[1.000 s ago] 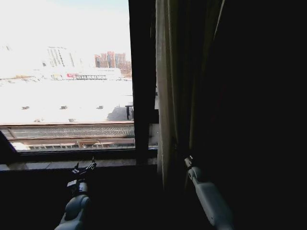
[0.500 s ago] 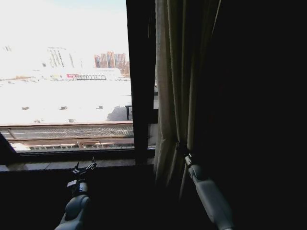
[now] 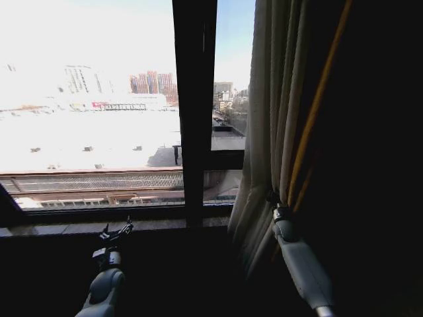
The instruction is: Open the curtains by pulling them apart, changing their state from closed to fully open.
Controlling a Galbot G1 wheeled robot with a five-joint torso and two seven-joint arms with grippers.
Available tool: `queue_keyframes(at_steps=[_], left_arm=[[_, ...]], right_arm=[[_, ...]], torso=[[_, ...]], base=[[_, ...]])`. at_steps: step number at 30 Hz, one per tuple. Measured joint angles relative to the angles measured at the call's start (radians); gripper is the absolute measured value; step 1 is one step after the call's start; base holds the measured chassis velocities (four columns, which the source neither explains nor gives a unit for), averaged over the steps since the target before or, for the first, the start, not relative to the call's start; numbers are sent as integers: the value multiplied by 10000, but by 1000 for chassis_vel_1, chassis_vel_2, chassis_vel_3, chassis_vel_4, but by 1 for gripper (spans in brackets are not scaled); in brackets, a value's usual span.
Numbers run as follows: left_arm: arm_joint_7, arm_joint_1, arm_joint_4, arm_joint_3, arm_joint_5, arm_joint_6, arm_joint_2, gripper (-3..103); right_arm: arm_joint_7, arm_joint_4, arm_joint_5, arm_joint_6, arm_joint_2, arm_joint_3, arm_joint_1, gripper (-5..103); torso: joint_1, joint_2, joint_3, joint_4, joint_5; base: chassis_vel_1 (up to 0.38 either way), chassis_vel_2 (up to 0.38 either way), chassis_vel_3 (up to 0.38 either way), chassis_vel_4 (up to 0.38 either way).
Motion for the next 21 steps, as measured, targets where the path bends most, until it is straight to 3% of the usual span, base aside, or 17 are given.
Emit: queue_keyframes(at_steps=[8,12,13,18,20,21], left_arm=[[0,0,0,0,0,0,0,100],[0,0,0,0,0,0,0,100],[0,1,0,0,0,0,0,100],[0,0,0,1,0,0,0,100],[0,0,0,1,0,0,0,100],[0,0,0,1,0,1,0,100]], right_arm=[[295,211,-198,-55,-189,104,-239,0],[168,504,-73,44,-182,19,-429,0],[-293,1150,298,175,-164,-130,-854,0],[-1193,2663,1551,64,-206,-508,-1799,21],[-1277,2817,1624,36,-217,-544,-1912,21],[-1455,3202,1721,3,-254,-623,-2198,27]], torso=[[0,0,0,0,-2],[0,0,0,0,-3],[0,0,0,2,-3],[0,1,-1,2,-3],[-1,0,-1,2,-4],[-1,0,-1,1,-3]], base=[[0,0,0,0],[0,0,0,0],[0,0,0,0],[0,0,0,0],[0,0,0,0],[0,0,0,0]])
